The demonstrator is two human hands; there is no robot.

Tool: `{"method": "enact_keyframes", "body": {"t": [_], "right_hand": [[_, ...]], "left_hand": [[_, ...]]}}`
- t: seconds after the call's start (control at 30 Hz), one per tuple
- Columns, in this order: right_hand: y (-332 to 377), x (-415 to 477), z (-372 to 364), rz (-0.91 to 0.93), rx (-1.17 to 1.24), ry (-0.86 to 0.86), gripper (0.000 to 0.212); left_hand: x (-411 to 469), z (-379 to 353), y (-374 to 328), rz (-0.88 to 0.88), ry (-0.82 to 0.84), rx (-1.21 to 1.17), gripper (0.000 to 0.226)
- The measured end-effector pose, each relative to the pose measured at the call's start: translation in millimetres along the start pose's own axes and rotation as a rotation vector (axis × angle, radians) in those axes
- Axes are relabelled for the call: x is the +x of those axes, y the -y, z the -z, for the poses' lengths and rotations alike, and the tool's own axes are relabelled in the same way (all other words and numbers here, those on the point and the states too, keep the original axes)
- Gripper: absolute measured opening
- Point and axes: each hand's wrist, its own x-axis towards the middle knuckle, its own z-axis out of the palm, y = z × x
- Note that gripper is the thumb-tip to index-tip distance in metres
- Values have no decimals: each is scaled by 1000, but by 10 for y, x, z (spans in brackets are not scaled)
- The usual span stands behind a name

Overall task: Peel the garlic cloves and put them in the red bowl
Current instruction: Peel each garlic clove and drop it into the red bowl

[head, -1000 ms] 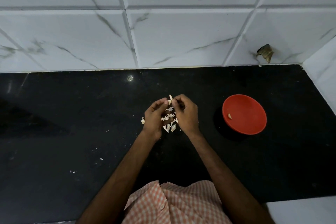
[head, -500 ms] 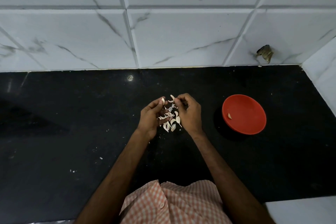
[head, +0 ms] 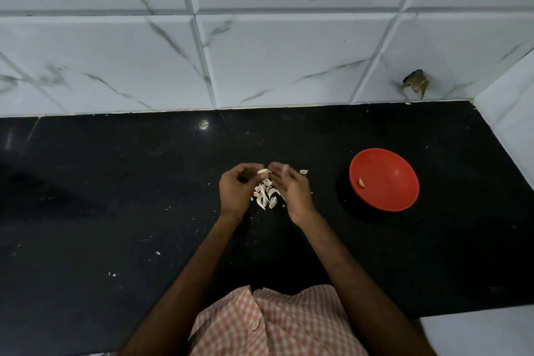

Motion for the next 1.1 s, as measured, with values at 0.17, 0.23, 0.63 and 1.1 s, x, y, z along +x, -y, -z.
{"method": "enact_keyframes", "body": {"t": [0.17,0.23,0.63,1.1], "right_hand": [[143,-55,-10,-215,616,117,61],[197,-63,26,-207,696,86,64],[556,-1,1115,-46,773,-305,46],[20,204,726,351,-747,-34,23]], "left_hand": [[15,-122,-29,-139,67,169,36],[32,-184,-57,-144,95,138,40],[166,-972,-102,-6,140,-6,22],[85,37,490,-21,191,771,24]]}}
